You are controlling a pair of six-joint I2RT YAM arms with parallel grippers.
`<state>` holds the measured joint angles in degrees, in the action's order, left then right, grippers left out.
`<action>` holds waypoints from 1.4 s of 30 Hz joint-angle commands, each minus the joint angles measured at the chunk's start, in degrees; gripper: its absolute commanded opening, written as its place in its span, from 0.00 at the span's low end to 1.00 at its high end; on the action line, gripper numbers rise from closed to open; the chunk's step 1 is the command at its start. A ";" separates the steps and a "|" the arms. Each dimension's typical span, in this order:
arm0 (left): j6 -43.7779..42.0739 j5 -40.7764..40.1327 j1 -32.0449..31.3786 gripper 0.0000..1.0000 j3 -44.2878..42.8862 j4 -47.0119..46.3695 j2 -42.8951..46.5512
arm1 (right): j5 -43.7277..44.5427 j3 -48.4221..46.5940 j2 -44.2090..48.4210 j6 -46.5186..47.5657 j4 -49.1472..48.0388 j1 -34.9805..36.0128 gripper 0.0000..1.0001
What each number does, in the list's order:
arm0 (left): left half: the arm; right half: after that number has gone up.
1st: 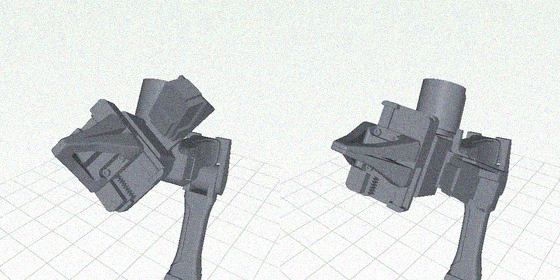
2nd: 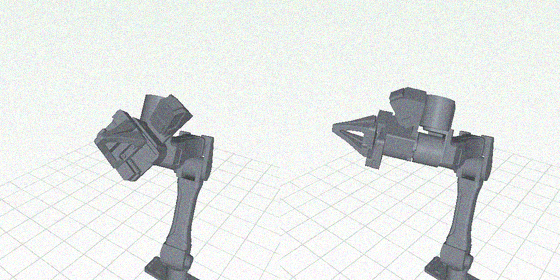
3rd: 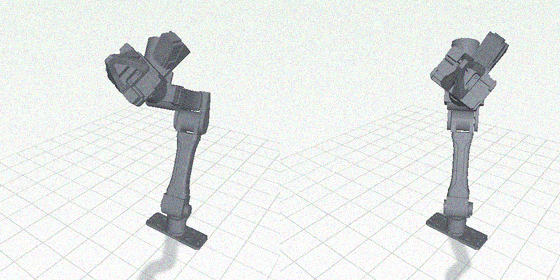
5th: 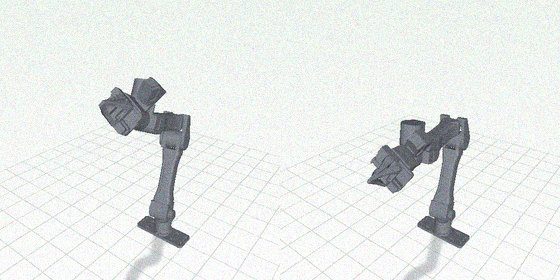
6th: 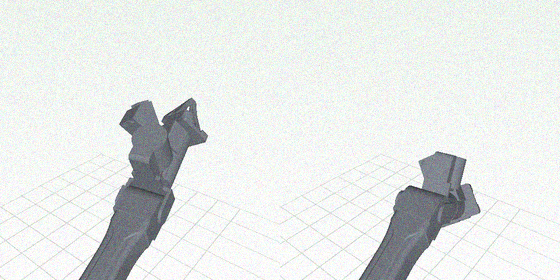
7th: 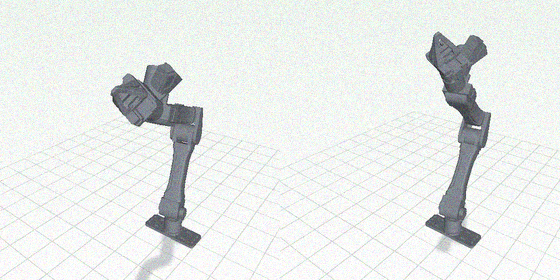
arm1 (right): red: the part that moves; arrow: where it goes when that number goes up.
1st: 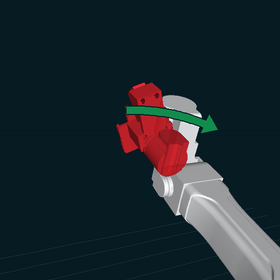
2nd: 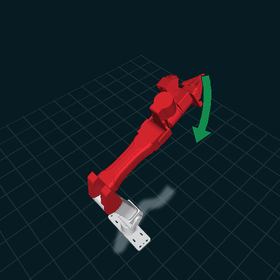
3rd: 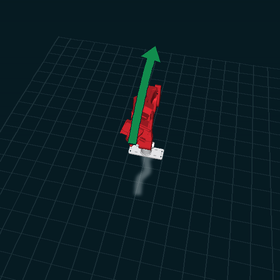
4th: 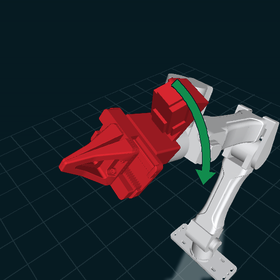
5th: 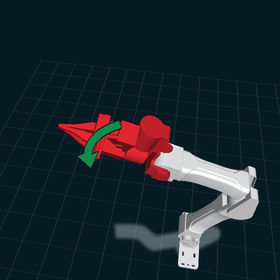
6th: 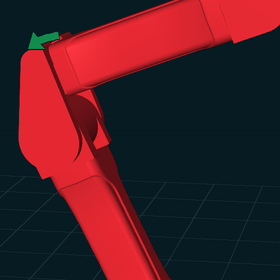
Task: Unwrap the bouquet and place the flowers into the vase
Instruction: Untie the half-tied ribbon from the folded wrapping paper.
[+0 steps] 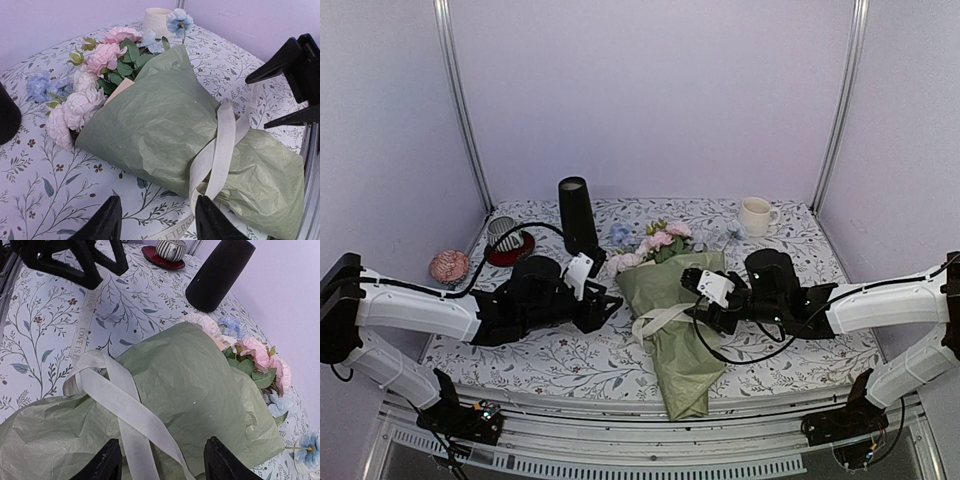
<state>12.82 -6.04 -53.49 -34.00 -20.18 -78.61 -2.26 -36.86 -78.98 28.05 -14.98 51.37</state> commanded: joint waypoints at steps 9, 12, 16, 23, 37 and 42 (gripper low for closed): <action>0.26 2.39 0.79 0.52 0.44 -1.79 0.02 | -1.70 1.24 -0.19 2.75 5.04 0.72 0.57; 0.60 2.54 0.84 0.52 0.34 -1.78 -0.26 | -1.42 0.61 -1.28 2.79 5.46 0.72 0.54; 0.93 2.37 0.85 0.52 0.41 -1.53 -0.47 | -0.64 -0.60 -2.84 3.05 6.24 0.87 0.52; 1.05 2.36 0.84 0.52 0.25 -1.50 -0.83 | 1.39 -3.79 -5.93 3.45 5.55 0.96 0.45; 0.70 1.88 0.80 0.52 0.34 -1.16 -0.79 | 7.62 -8.07 -11.66 5.48 3.26 1.85 0.41; 0.80 1.82 0.85 0.52 0.42 -1.24 -0.80 | 5.82 -8.62 -12.08 5.45 1.33 2.13 0.37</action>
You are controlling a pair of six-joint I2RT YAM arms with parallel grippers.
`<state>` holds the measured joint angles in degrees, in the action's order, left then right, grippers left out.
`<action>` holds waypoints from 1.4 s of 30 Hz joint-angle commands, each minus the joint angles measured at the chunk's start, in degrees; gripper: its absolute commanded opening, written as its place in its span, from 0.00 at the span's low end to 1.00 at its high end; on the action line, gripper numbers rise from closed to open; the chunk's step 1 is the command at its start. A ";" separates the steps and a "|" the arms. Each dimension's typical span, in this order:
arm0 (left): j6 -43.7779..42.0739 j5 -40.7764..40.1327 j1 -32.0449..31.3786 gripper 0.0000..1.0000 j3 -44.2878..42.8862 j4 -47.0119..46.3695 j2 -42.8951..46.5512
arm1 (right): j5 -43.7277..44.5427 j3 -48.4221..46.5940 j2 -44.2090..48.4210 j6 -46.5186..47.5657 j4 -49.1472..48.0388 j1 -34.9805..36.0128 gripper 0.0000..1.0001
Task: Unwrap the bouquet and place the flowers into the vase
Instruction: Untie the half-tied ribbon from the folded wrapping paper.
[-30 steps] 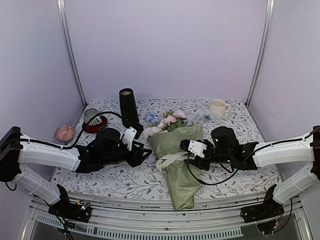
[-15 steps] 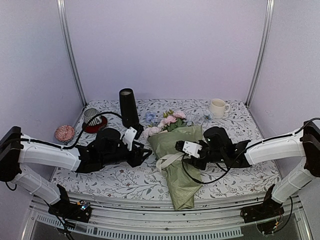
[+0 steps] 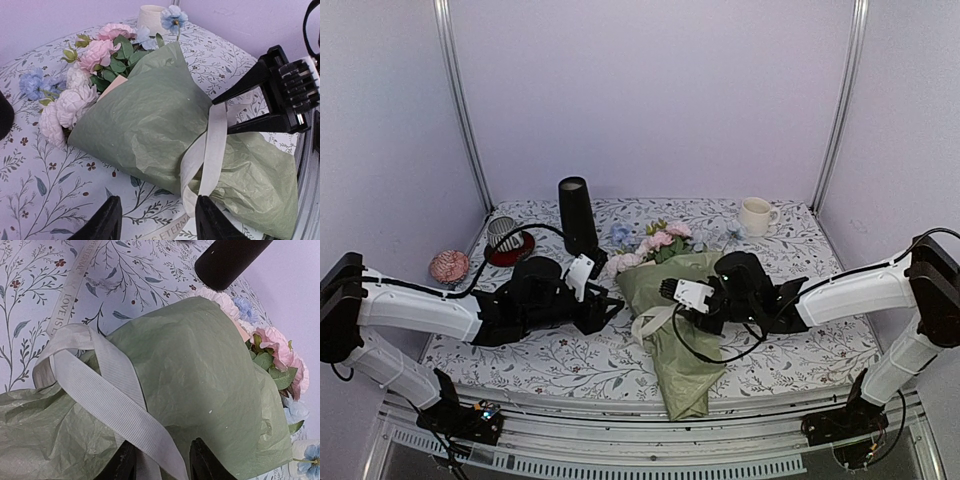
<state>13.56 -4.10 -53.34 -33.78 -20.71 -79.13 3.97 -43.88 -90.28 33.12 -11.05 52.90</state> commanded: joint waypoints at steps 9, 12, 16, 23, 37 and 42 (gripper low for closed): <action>0.10 -0.16 0.66 0.52 0.55 -0.60 -0.09 | -0.62 -3.58 -2.31 -0.14 -3.56 0.83 0.10; 0.14 -0.38 0.65 0.52 0.56 -0.35 0.20 | -0.61 -3.16 -1.10 -1.20 -4.62 0.88 0.04; 0.20 -0.43 0.70 0.52 0.71 -0.21 0.53 | 3.14 -1.54 1.30 -3.51 -7.56 0.43 0.03; 0.45 -0.20 0.65 0.52 0.74 -0.29 0.49 | 8.51 1.69 6.80 -14.47 -9.81 -5.26 0.02; 0.45 0.31 0.63 0.52 -0.27 -0.16 -0.01 | -1.51 9.87 17.67 -21.13 -6.28 -12.45 0.41; 0.32 0.74 0.70 0.52 -1.25 -0.21 -0.76 | -8.31 7.07 17.18 -13.65 0.38 -9.98 0.48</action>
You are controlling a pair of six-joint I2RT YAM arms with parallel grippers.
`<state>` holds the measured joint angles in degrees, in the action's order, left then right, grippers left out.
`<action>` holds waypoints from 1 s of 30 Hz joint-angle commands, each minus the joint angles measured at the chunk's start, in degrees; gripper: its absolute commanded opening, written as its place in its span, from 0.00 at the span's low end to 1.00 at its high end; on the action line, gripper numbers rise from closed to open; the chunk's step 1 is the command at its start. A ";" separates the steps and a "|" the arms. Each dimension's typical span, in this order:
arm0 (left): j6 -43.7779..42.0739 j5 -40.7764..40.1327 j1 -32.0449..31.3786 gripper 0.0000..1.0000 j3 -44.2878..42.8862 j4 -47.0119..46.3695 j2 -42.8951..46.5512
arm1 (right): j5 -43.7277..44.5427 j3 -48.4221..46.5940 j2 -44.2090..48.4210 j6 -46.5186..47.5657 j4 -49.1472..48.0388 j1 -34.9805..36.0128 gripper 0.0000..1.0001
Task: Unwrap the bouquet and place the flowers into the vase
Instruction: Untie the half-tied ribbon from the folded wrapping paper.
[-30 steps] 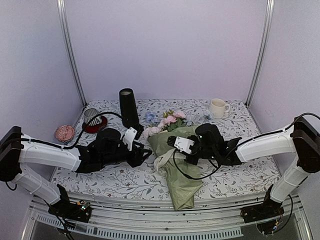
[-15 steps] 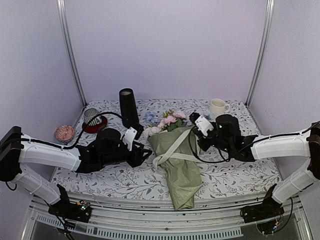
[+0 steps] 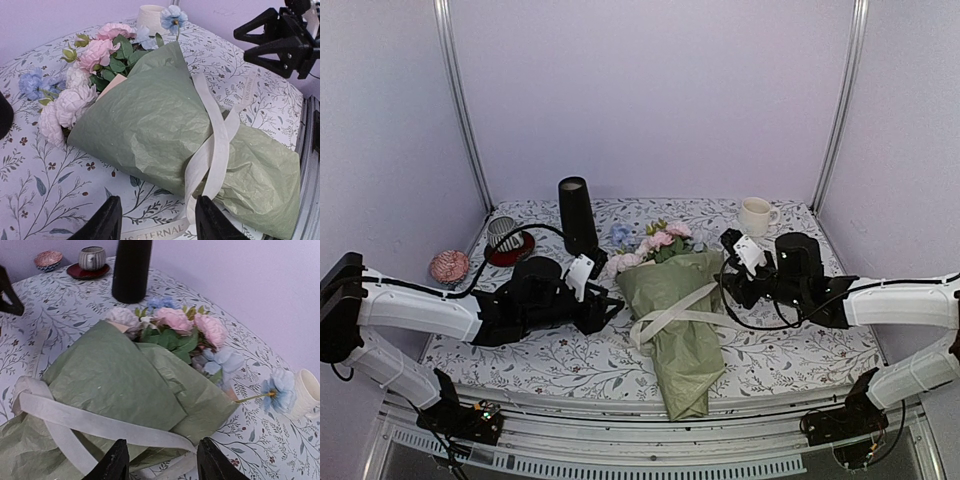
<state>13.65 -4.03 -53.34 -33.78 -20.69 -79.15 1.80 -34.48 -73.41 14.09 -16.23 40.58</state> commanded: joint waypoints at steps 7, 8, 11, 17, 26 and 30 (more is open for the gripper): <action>0.25 1.09 0.65 0.52 -1.90 -0.08 -1.44 | -5.24 -4.40 -1.49 8.11 7.69 5.89 0.49; 0.24 1.05 0.69 0.52 -1.90 0.05 -1.40 | -5.11 -4.43 -1.66 8.86 7.80 6.73 0.49; 0.15 1.00 0.70 0.52 -1.90 0.16 -1.28 | -4.48 -4.32 -2.08 11.57 7.73 8.68 0.49; 0.37 1.12 0.67 0.52 -1.75 -0.38 -1.60 | -1.69 -4.26 -3.60 14.70 7.53 11.39 0.49; 0.67 1.16 0.68 0.52 -1.00 -0.55 -1.28 | 6.19 -4.97 -8.33 17.61 7.48 13.75 0.49; 0.75 0.99 0.69 0.52 -0.31 -0.67 -0.61 | 9.03 -5.23 -9.59 17.47 7.59 13.82 0.49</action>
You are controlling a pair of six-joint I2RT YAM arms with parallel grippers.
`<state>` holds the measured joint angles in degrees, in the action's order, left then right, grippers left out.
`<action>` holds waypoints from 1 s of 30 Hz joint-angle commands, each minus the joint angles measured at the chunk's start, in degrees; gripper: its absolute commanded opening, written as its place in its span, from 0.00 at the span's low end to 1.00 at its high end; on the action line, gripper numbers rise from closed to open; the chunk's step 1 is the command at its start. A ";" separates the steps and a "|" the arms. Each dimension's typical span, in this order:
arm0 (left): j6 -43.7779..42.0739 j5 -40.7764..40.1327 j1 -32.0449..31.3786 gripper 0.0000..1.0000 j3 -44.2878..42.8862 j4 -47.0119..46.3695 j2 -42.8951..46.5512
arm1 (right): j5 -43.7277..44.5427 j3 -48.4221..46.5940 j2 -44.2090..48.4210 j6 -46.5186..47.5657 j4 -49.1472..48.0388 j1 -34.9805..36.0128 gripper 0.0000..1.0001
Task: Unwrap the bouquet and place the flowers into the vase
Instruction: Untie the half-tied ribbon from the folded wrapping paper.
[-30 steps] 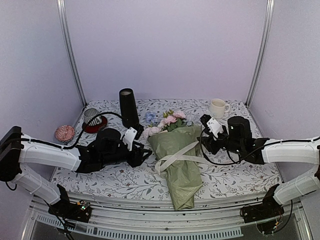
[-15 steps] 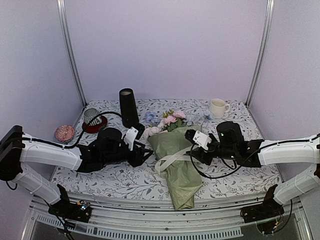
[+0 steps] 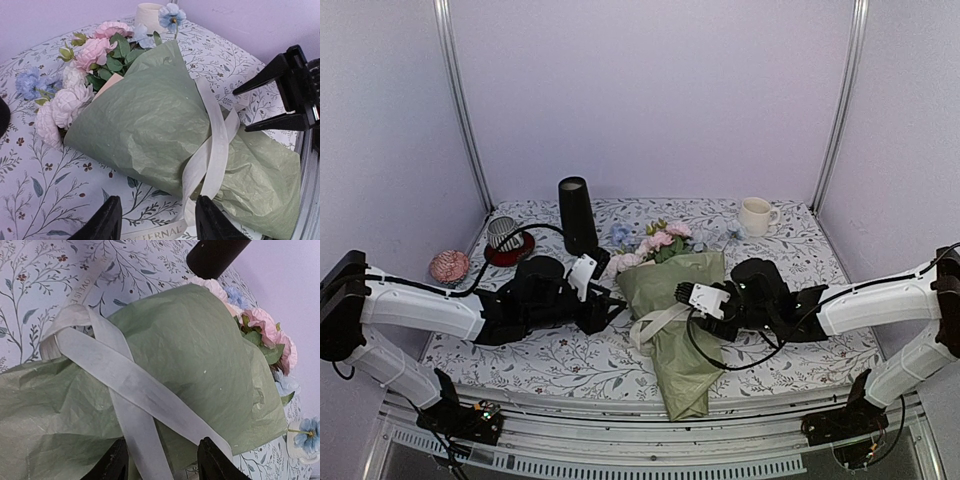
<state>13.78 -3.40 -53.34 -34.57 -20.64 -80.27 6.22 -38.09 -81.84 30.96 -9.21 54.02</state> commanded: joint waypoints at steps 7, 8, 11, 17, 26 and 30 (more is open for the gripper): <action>0.60 0.03 0.69 0.52 1.07 -0.71 1.08 | 6.43 -1.66 -2.92 2.09 0.93 1.04 0.49; 0.63 0.03 0.67 0.52 1.08 -0.79 1.00 | 6.39 -1.89 -3.37 2.37 0.95 1.30 0.49; 0.63 0.14 0.65 0.52 1.00 -1.04 0.66 | 6.23 -2.60 -4.52 2.61 0.87 1.79 0.49; 0.73 0.17 0.68 0.52 0.98 -1.10 0.54 | 7.50 -4.19 -6.21 2.10 -0.17 2.18 0.49; 0.63 -0.35 0.64 0.52 1.67 -0.96 1.50 | 3.83 -3.98 -3.66 3.11 -0.29 2.17 0.50; 0.63 -0.28 0.67 0.52 1.86 -1.32 1.52 | 1.79 -4.49 -3.41 3.15 0.75 2.26 0.50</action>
<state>14.00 -3.49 -53.34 -33.67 -20.73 -80.05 10.83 -41.15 -86.94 33.71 -8.80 55.83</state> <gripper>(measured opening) 0.525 0.497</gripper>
